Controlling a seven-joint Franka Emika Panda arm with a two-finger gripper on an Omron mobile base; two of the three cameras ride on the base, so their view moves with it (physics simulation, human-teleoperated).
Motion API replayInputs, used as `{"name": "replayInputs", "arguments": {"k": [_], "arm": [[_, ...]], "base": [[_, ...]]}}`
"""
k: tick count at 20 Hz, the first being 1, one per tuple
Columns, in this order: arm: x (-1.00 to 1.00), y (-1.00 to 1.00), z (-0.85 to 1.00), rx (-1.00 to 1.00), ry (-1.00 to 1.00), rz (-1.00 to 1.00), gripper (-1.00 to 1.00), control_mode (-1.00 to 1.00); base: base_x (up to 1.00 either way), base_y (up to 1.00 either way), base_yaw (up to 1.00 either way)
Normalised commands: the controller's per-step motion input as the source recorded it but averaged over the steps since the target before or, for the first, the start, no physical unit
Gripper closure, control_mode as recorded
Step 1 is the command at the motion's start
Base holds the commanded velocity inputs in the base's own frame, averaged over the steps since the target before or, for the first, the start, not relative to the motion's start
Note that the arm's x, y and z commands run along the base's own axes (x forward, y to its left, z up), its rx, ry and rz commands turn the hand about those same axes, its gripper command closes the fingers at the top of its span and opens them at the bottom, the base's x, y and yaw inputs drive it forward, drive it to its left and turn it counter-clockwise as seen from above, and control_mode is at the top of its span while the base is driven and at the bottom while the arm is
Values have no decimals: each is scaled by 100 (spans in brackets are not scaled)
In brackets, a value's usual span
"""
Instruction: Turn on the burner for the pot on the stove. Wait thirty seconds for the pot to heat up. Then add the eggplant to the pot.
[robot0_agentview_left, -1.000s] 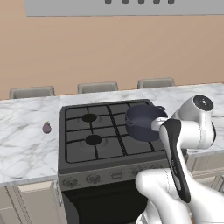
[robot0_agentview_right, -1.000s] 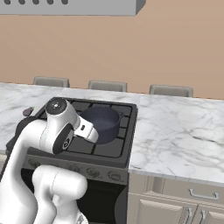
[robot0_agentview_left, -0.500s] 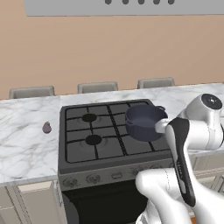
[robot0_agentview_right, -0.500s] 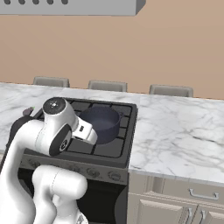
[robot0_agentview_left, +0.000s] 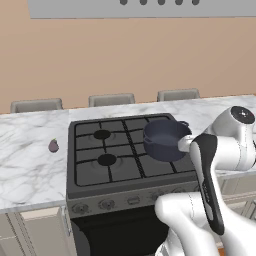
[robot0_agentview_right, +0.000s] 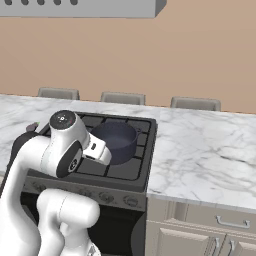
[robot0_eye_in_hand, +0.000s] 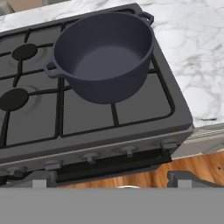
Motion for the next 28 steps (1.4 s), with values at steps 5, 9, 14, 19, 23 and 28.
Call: {"name": "replayInputs", "arguments": {"k": [5,9,14,19,23,28], "arm": [[0,0,0,0,0,0,-100,-100],[0,0,0,0,0,0,-100,-100],[0,0,0,0,0,0,-100,-100],[0,0,0,0,0,0,-100,-100],[0,0,0,0,0,0,-100,-100],[0,0,0,0,0,0,-100,-100]], "base": [[0,0,0],[0,0,0],[0,0,0],[0,0,0],[0,0,0],[0,0,0]]}}
